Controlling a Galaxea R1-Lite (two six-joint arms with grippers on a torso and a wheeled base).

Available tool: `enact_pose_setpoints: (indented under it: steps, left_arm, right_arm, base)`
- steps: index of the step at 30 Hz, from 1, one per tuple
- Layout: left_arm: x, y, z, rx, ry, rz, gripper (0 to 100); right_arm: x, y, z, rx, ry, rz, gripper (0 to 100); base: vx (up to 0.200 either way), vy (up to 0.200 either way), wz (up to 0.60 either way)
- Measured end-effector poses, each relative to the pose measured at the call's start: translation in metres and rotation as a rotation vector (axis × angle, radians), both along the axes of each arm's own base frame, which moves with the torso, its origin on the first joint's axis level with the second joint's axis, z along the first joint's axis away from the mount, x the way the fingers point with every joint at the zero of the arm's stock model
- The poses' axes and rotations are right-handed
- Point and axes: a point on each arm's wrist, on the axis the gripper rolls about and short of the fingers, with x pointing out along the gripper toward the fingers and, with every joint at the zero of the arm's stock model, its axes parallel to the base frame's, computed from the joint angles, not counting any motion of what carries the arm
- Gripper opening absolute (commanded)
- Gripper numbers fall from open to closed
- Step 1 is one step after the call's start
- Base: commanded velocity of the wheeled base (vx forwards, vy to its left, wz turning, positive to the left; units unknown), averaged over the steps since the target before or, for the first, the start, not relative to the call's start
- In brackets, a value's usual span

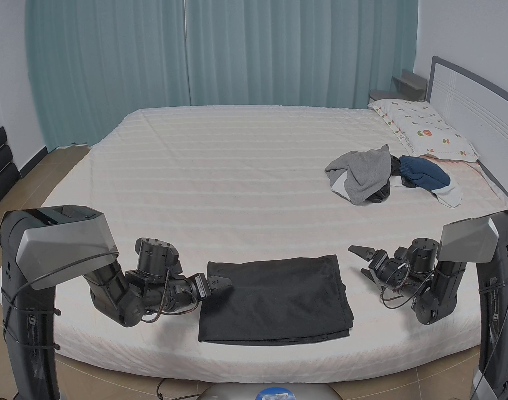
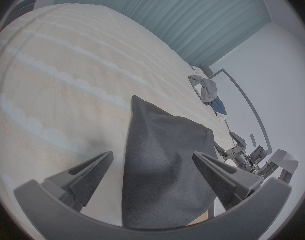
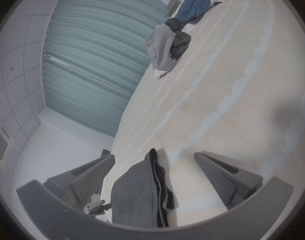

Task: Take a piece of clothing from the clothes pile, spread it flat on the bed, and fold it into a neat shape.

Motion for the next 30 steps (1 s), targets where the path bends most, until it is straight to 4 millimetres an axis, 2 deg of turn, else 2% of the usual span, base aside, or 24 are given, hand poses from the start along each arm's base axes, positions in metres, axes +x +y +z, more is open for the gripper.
enact_pose_setpoints:
  steps: [1,2,30]
  left_arm:
    - [-0.0004,-0.0011,-0.0001,0.0,0.0,-0.003,100]
    - [-0.0008,-0.0028,-0.0005,0.0,0.001,-0.007,0]
    - [0.0013,-0.0036,0.0012,-0.038,-0.022,0.026,0]
  right_arm:
    - [0.0,0.0,-0.0001,0.0,0.0,0.0,100]
    - [0.0,0.0003,-0.0001,-0.001,0.0,0.001,100]
    - [0.0007,-0.0015,0.0002,0.001,-0.002,-0.003,100]
  base:
    - [0.0,0.0,0.0]
    - [0.0,0.0,0.0]
    - [0.0,0.0,0.0]
